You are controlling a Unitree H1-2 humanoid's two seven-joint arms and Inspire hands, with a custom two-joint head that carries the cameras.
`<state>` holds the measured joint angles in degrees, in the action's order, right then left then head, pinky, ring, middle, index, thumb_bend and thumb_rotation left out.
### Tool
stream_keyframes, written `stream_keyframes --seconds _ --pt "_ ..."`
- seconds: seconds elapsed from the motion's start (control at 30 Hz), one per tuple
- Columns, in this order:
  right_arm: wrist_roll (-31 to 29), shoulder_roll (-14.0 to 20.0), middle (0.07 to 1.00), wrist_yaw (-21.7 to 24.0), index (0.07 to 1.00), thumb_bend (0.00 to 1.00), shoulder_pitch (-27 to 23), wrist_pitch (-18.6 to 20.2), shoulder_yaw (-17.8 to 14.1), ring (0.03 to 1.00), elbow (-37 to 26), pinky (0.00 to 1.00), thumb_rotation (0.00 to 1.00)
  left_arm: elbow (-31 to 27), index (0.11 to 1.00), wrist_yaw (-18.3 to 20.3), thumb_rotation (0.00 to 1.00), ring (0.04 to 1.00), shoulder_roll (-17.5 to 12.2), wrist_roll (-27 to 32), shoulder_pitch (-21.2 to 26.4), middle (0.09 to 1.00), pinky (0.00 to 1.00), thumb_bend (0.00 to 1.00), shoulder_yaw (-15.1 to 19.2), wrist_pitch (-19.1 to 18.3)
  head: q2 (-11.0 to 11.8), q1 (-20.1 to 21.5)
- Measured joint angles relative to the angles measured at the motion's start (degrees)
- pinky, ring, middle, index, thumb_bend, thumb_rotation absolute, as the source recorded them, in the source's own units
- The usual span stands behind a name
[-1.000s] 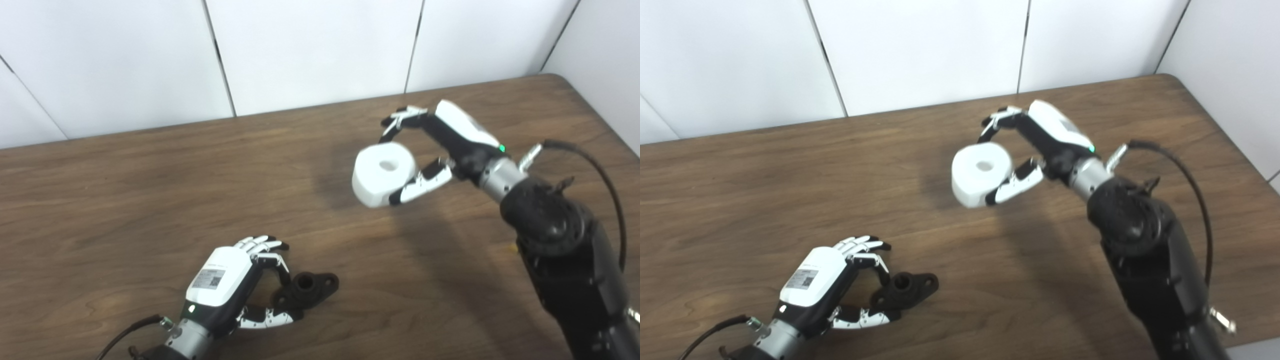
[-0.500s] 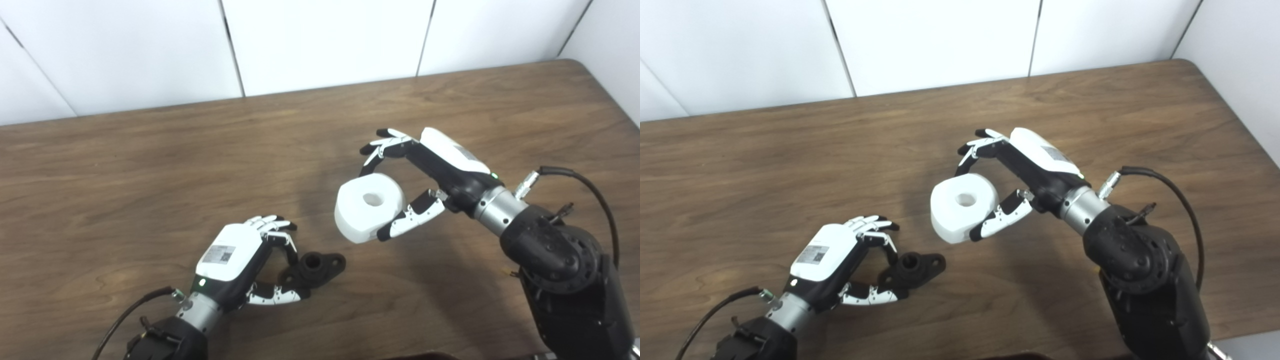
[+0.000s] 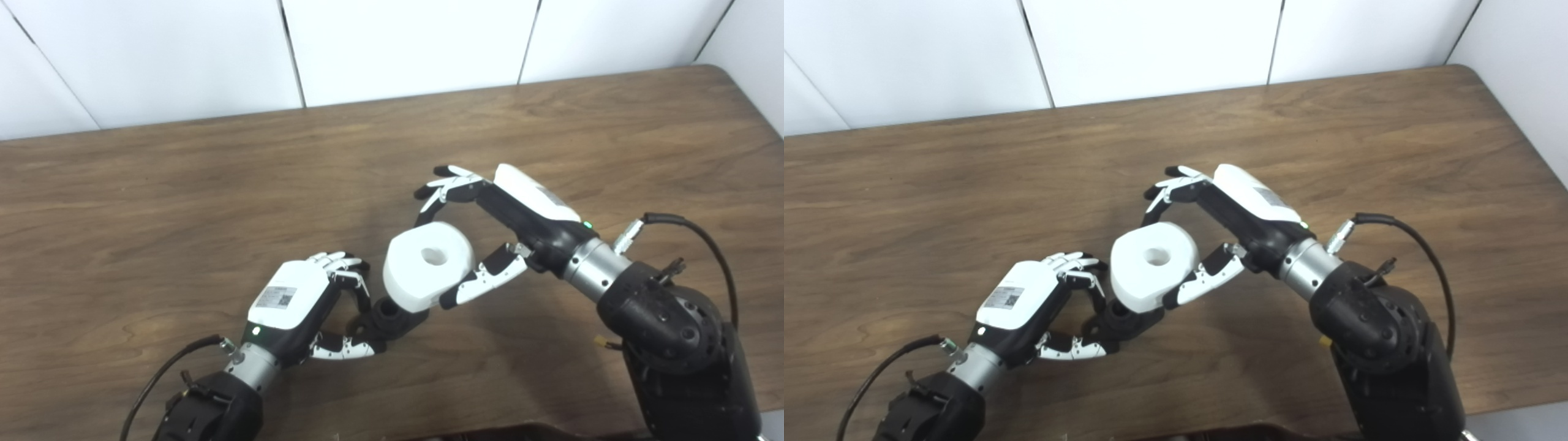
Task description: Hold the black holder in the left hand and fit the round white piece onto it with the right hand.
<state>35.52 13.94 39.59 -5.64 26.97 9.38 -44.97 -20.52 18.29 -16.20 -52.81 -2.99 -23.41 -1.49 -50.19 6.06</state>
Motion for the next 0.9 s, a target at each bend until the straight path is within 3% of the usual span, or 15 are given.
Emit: stream_keyframes --seconds 0.23,0.37,0.9 --pt "0.0 -1.4 0.816 -1.5 0.482 0.52 0.7 -0.1 1.5 0.945 0.3 0.89 0.14 0.0 0.49 0.0 0.06 0.882 0.2 -0.7 0.2 0.826 0.87 0.51 -0.4 -0.3 0.0 -0.4" --pt "0.0 -1.9 0.82 -3.2 0.482 0.52 2.1 -0.7 3.2 0.95 2.5 0.98 0.14 0.0 0.49 0.2 0.06 0.886 0.5 -1.0 0.3 0.829 0.88 0.51 -0.6 -0.6 0.2 -0.9" --pt "0.2 -0.6 0.814 -10.6 0.483 0.52 4.4 -8.3 6.0 0.95 9.4 1.0 0.14 0.3 0.49 0.3 0.06 0.887 1.2 -1.4 1.3 0.83 0.88 0.51 -1.5 -2.1 0.6 -1.1"
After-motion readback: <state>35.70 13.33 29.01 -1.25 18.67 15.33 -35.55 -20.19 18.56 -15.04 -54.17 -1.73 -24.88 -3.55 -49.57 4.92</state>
